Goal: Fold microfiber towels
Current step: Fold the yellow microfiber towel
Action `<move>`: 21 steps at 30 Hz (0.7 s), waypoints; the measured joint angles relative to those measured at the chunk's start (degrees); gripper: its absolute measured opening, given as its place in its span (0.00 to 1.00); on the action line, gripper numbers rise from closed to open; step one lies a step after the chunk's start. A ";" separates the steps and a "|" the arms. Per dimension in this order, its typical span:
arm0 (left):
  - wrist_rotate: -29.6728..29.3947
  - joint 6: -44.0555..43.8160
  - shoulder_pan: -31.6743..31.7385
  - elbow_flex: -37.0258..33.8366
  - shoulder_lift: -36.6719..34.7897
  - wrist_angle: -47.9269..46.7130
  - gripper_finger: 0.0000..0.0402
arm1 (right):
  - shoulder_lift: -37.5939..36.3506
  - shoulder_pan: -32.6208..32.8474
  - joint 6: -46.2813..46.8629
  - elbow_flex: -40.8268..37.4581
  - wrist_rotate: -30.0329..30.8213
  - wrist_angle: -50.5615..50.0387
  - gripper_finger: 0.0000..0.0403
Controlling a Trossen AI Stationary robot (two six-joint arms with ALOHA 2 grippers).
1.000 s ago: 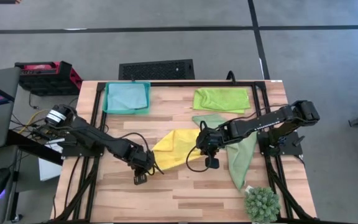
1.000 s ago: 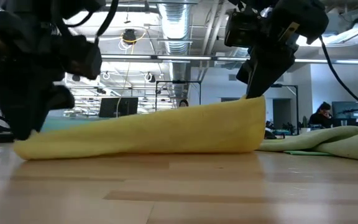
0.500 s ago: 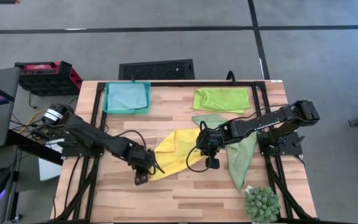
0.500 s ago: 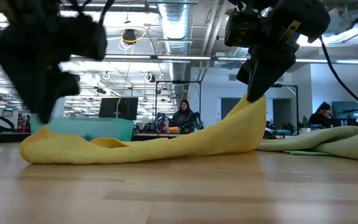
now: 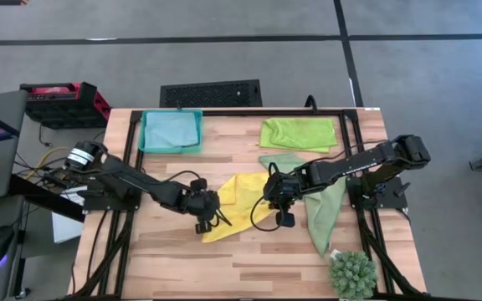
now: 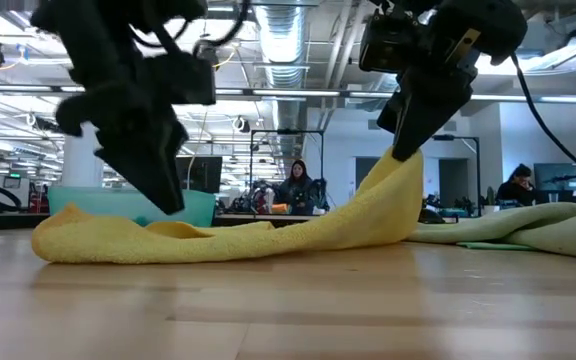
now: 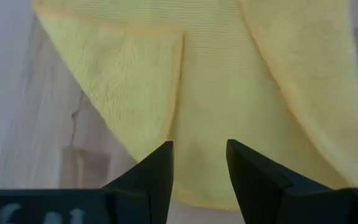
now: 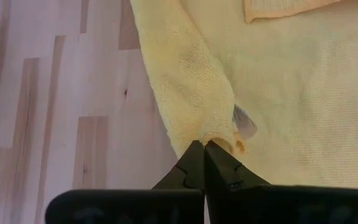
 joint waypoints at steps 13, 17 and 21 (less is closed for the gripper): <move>-5.01 4.01 5.08 0.04 2.37 -0.29 0.35 | 0.00 -0.08 0.01 0.00 0.22 0.67 0.04; -1.88 4.37 5.73 0.02 2.68 -0.43 0.35 | 0.00 -0.09 0.04 0.00 0.22 0.85 0.03; -0.14 5.32 4.95 0.02 1.54 -0.64 0.35 | 0.00 -0.09 0.02 0.00 0.22 0.91 0.04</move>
